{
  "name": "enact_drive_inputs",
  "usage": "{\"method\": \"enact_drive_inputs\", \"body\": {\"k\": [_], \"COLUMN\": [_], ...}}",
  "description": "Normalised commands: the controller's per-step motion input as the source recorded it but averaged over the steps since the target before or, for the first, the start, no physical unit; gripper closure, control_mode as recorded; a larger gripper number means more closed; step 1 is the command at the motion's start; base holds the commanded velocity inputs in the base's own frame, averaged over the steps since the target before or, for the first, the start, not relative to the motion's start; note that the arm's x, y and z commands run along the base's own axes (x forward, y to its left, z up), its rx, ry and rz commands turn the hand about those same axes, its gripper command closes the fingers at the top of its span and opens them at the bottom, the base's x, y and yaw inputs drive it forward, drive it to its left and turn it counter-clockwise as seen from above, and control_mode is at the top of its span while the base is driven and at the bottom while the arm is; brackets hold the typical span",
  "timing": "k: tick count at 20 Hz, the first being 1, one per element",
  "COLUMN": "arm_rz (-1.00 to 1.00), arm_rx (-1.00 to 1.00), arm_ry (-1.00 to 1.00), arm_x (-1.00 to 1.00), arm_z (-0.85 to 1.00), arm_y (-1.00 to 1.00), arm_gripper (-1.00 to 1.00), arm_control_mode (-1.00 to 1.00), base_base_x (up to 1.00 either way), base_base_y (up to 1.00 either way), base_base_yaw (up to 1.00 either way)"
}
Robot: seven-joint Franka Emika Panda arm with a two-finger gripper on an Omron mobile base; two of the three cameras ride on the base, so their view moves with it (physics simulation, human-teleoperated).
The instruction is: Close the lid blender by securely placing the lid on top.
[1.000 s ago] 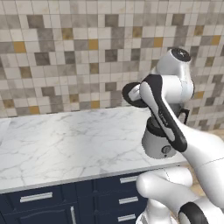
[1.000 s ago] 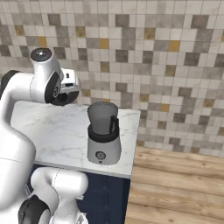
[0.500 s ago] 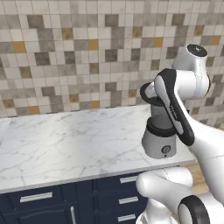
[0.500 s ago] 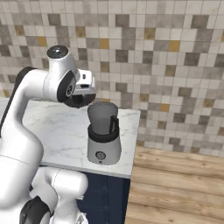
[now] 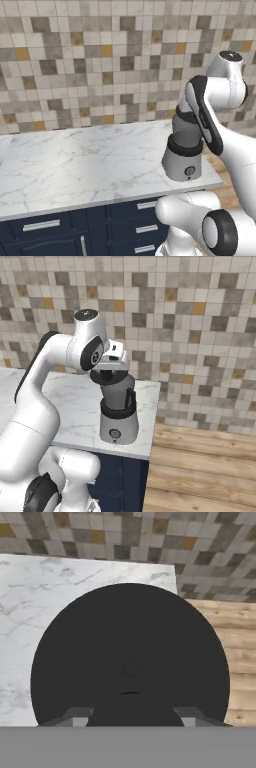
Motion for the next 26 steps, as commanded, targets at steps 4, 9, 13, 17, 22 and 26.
{"method": "enact_drive_inputs", "body": {"k": [4, 9, 13, 17, 22, 26], "arm_rz": [-0.02, 0.0, 0.0, 0.0, 0.0, 0.0], "arm_rx": [0.0, 0.02, 0.04, 0.0, 0.0, 0.0], "arm_ry": [0.27, 0.15, 0.08, 0.01, -0.01, -0.07], "arm_x": [0.37, 0.22, 0.0, 0.0, 0.0, 0.0], "arm_z": [-0.23, -0.01, -0.04, -0.27, -0.35, -0.25], "arm_y": [-0.1, -0.16, -0.23, -0.02, 0.16, 0.19], "arm_gripper": [1.0, 1.0, 1.0, 1.0, 1.0, 1.0], "arm_control_mode": [-1.0, -1.0, -1.0, -1.0, -1.0, -1.0], "base_base_x": [0.0, 0.0, 0.0, 0.0, 0.0, 0.0], "base_base_y": [0.0, 0.0, 0.0, 0.0, 0.0, 0.0], "base_base_yaw": [0.0, 0.0, 0.0, 0.0, 0.0, 0.0]}}
